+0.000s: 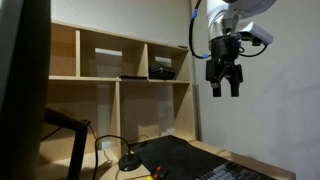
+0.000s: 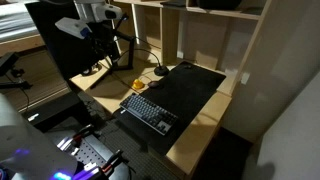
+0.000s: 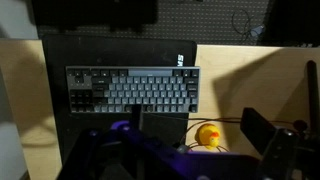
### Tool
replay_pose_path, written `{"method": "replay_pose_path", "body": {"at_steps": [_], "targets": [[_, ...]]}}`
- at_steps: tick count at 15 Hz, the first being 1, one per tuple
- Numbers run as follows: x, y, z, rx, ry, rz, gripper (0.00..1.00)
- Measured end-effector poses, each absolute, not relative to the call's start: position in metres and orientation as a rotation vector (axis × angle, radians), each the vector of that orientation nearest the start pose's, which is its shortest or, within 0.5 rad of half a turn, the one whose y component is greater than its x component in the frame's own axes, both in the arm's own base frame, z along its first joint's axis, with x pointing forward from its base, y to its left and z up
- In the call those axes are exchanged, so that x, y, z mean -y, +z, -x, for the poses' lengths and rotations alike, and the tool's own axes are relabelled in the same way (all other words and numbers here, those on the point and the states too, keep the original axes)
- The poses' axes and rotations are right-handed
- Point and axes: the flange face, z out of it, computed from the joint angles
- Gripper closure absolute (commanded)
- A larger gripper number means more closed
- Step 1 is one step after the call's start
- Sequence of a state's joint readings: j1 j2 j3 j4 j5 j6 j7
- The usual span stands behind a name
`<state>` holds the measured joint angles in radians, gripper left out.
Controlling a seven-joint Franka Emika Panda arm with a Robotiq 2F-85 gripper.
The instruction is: Put the yellow rubber duck near the top right edge of the table
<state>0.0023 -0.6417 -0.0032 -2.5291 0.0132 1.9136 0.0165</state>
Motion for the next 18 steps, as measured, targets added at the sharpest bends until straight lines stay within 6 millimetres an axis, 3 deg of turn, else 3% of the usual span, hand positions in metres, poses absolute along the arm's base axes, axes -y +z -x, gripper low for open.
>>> {"method": "replay_pose_path", "body": {"at_steps": [10, 18], "targets": [[-0.0001, 0.4904, -0.3591, -0.043, -0.053, 3.13, 0.0], [0.0081, 0.4975, -0.3679, -0.11, -0.222, 3.333, 0.0]]}}
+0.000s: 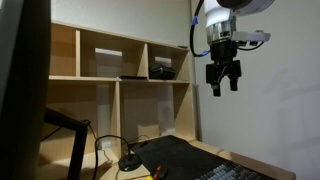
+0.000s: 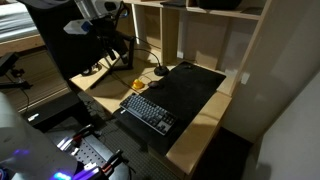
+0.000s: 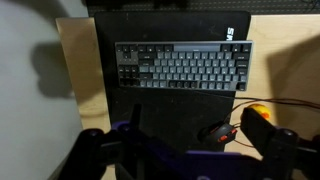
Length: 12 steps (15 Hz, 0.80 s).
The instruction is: Put the yellow rubber duck near the top right edge of the table
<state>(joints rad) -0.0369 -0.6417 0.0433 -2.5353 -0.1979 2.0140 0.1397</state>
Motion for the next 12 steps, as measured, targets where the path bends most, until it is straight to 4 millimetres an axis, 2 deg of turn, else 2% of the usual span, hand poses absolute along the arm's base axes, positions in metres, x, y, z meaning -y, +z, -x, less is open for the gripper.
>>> {"method": "replay_pose_path", "body": {"at_steps": [4, 6, 8, 12], "targets": [[0.006, 0.499, -0.371, -0.094, -0.285, 3.323, 0.0], [0.004, 0.488, -0.376, -0.026, -0.221, 3.293, 0.0], [-0.01, 0.461, -0.391, 0.091, -0.156, 3.229, 0.0], [-0.059, 0.401, -0.411, 0.335, 0.024, 3.111, 0.0]]}}
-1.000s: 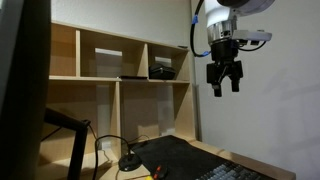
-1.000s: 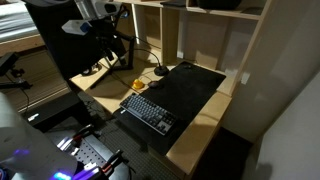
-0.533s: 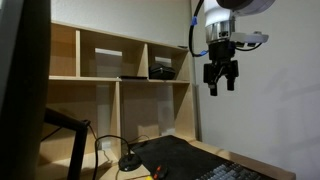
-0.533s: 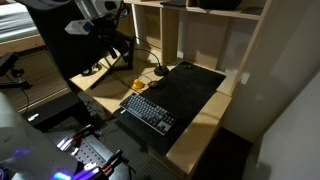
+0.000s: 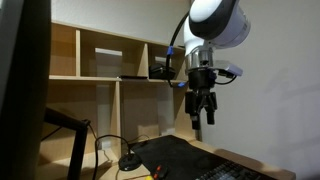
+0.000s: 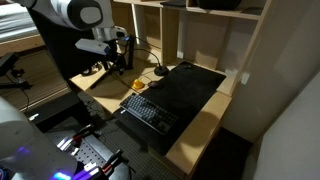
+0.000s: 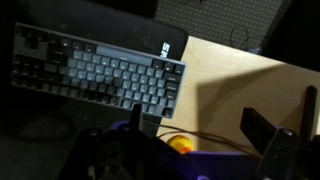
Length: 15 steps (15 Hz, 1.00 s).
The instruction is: Put the yellow rubber duck near the top right edge of the table
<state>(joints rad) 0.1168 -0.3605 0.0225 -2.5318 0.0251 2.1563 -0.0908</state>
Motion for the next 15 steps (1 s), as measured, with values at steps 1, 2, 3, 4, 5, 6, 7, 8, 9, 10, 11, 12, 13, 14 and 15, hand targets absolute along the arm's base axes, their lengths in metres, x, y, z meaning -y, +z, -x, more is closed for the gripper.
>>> {"method": "replay_pose_path", "body": {"at_steps": [1, 2, 3, 4, 5, 6, 7, 8, 9, 10, 11, 12, 13, 14, 15], "targets": [[-0.064, 0.392, -0.414, 0.347, 0.053, 3.108, 0.0], [-0.064, 0.39, -0.415, 0.344, 0.06, 3.109, 0.0], [-0.063, 0.392, -0.414, 0.341, 0.05, 3.109, 0.0], [-0.061, 0.396, -0.414, 0.334, 0.036, 3.11, 0.0], [-0.061, 0.4, -0.414, 0.333, 0.025, 3.11, 0.0], [-0.061, 0.398, -0.413, 0.34, 0.044, 3.119, 0.0], [-0.063, 0.392, -0.414, 0.32, 0.073, 3.124, 0.0], [-0.066, 0.379, -0.418, 0.3, 0.108, 3.116, 0.0], [-0.071, 0.364, -0.425, 0.283, 0.123, 3.104, 0.0], [-0.077, 0.348, -0.434, 0.27, 0.124, 3.091, 0.0], [-0.084, 0.333, -0.445, 0.254, 0.107, 3.081, 0.0], [-0.091, 0.32, -0.457, 0.235, 0.081, 3.078, 0.0], [-0.098, 0.309, -0.469, 0.203, 0.053, 3.078, 0.0], [-0.103, 0.301, -0.48, 0.167, 0.036, 3.078, 0.0], [-0.106, 0.296, -0.486, 0.162, 0.044, 3.077, 0.0]]}}
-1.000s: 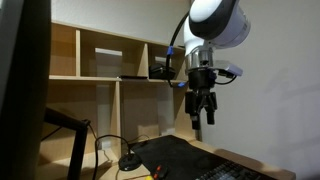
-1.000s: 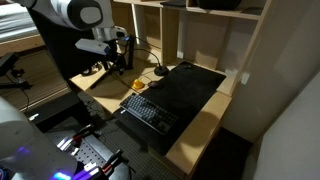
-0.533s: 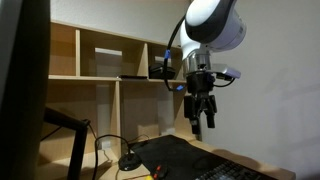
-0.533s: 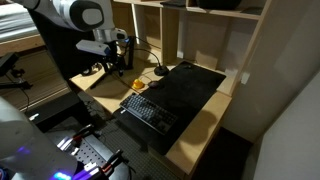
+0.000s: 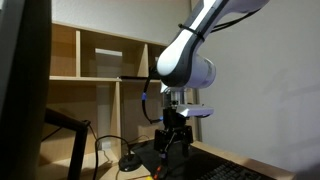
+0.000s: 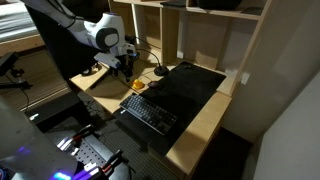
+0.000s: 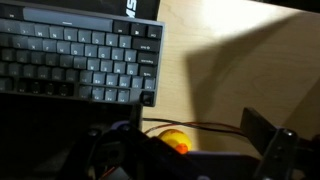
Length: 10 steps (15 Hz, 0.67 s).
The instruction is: Put the yellow rubber duck near the top right edge of the table
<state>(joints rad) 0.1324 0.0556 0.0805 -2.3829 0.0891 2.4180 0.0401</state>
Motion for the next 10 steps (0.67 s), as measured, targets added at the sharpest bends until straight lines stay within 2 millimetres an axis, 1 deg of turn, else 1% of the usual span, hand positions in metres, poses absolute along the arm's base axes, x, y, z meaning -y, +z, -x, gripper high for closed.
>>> {"method": "replay_pose_path", "body": {"at_steps": [1, 4, 5, 7, 10], "targets": [[-0.106, 0.293, -0.486, 0.162, 0.052, 3.077, 0.0], [-0.105, 0.298, -0.485, 0.162, 0.037, 3.077, 0.0], [-0.105, 0.297, -0.486, 0.163, 0.04, 3.089, 0.0], [-0.108, 0.288, -0.49, 0.14, 0.041, 3.092, 0.0], [-0.121, 0.269, -0.507, 0.074, -0.036, 3.066, 0.0]]}}
